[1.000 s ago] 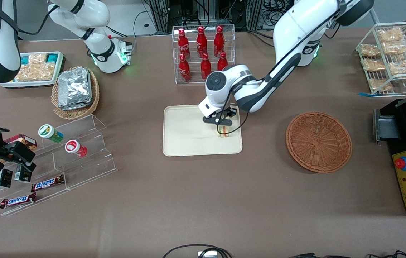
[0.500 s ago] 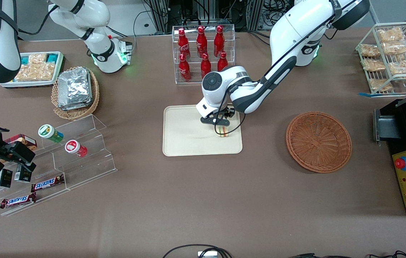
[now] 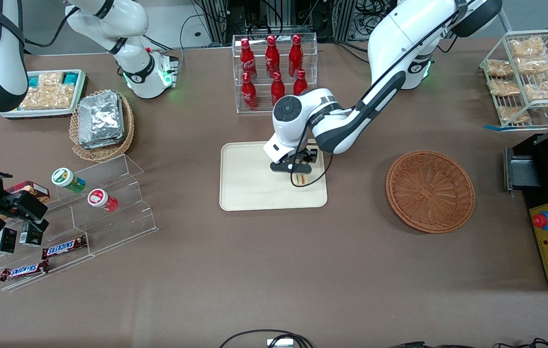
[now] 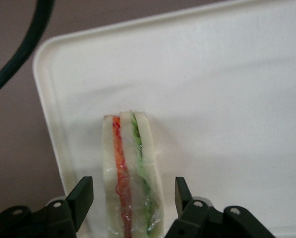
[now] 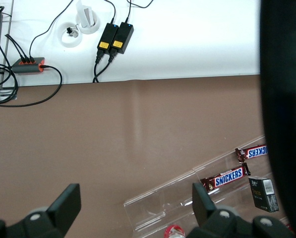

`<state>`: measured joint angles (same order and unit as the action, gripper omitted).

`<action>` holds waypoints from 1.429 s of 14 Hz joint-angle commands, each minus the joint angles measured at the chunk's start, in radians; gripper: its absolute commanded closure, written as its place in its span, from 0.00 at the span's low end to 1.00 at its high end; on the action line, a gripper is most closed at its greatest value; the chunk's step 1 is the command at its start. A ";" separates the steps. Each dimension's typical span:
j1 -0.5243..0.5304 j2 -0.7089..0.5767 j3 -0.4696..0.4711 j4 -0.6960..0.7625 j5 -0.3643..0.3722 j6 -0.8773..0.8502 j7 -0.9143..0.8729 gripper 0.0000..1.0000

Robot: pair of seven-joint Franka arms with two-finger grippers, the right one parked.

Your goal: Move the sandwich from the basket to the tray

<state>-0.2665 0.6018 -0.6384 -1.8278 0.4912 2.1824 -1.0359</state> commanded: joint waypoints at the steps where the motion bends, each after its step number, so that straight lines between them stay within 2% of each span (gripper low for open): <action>1: -0.005 -0.022 0.032 0.088 -0.029 -0.100 -0.019 0.28; 6: -0.005 -0.046 0.143 0.203 -0.060 -0.209 -0.023 0.29; 9: -0.007 -0.106 0.241 0.234 -0.167 -0.248 -0.007 0.29; 12: -0.005 -0.160 0.316 0.234 -0.204 -0.308 0.025 0.29; 17: -0.007 -0.299 0.528 0.236 -0.361 -0.449 0.368 0.27; 20: -0.005 -0.362 0.623 0.236 -0.396 -0.530 0.528 0.26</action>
<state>-0.2586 0.2863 -0.0597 -1.5799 0.1199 1.7037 -0.5893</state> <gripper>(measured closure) 0.260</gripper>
